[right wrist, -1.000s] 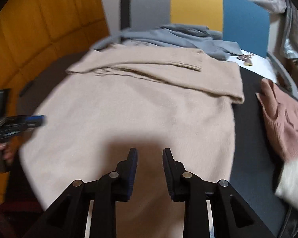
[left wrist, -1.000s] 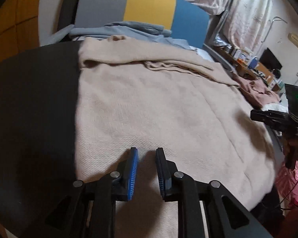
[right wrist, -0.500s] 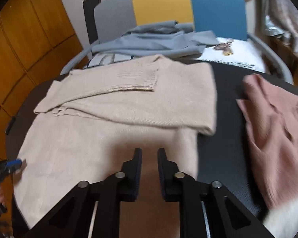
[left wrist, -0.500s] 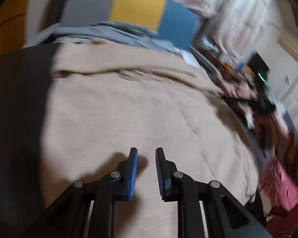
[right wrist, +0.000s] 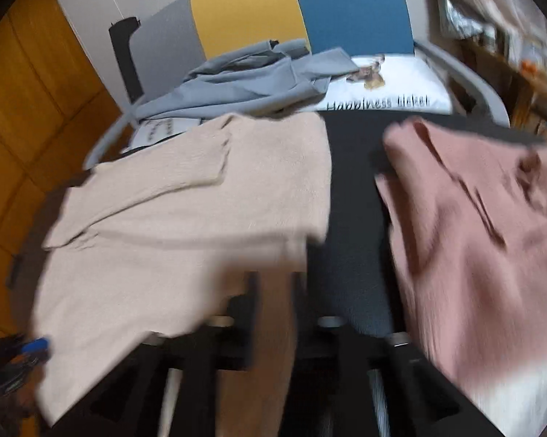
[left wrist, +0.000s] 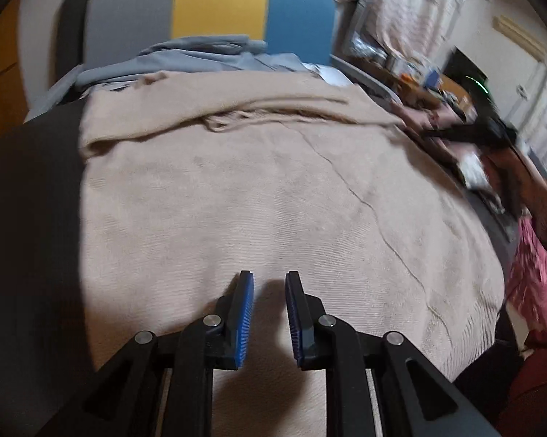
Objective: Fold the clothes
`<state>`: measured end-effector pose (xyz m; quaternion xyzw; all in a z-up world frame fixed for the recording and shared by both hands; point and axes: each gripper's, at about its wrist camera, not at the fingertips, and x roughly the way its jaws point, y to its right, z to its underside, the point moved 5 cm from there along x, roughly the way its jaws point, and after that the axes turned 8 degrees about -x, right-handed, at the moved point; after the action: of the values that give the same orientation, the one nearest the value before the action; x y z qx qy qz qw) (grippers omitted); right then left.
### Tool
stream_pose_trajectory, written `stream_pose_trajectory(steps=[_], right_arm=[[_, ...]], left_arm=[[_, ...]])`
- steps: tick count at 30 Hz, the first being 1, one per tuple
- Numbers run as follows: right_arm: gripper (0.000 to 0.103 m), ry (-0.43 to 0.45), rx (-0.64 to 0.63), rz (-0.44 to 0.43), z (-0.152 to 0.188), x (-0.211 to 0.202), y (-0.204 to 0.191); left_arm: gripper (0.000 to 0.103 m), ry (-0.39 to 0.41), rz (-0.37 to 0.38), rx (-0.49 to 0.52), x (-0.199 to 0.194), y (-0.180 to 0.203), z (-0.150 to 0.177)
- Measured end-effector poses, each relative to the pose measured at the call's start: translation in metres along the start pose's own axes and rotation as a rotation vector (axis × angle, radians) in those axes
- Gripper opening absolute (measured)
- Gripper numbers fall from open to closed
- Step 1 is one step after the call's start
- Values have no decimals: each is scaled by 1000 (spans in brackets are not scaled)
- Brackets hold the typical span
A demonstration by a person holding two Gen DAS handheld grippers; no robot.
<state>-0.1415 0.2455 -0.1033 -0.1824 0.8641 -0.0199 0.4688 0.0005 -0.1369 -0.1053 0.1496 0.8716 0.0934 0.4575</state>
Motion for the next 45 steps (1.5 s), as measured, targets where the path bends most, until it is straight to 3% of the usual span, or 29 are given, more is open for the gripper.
stream_pose_trajectory(steps=[4,6,9,11,14,15,17,20,24,29,35,40,45], right_arm=[[49,-19,-16,-10,48,-23,-12],[29,2,-43,-2,64,-31,-24],[24,19,-143,17,82,-32,-54],[24,-38,-177,44,93,-19,-64],[21,-43,-164,113,105,-18,-59],[21,-48,-157,127,107,-20,-57],[25,-35,-98,42,109,-36,-55],[50,-47,-39,-40,121,-58,-50],[51,-84,-9,-80,148,-79,-41],[51,-123,29,-119,176,-78,-38],[53,-98,-35,-165,187,-71,-65],[52,-93,-149,-169,188,-64,-95],[46,-98,-220,-105,189,-60,-111]], left_arm=[[20,130,-93,-137,-29,-37,-4],[23,200,-86,-168,-43,-43,-5],[24,155,-142,-63,-33,-33,4],[24,130,-196,-19,-26,-36,15],[27,106,-225,-1,-28,-45,28],[27,98,-216,-18,-32,-48,29],[26,88,-136,-98,-46,-56,32],[26,56,4,-199,-69,-67,42],[27,12,7,-187,-76,-67,64],[28,27,-20,-141,-79,-65,87],[37,21,136,-251,-80,-65,100],[38,-5,239,-276,-73,-53,103],[38,-12,263,-292,-68,-49,103]])
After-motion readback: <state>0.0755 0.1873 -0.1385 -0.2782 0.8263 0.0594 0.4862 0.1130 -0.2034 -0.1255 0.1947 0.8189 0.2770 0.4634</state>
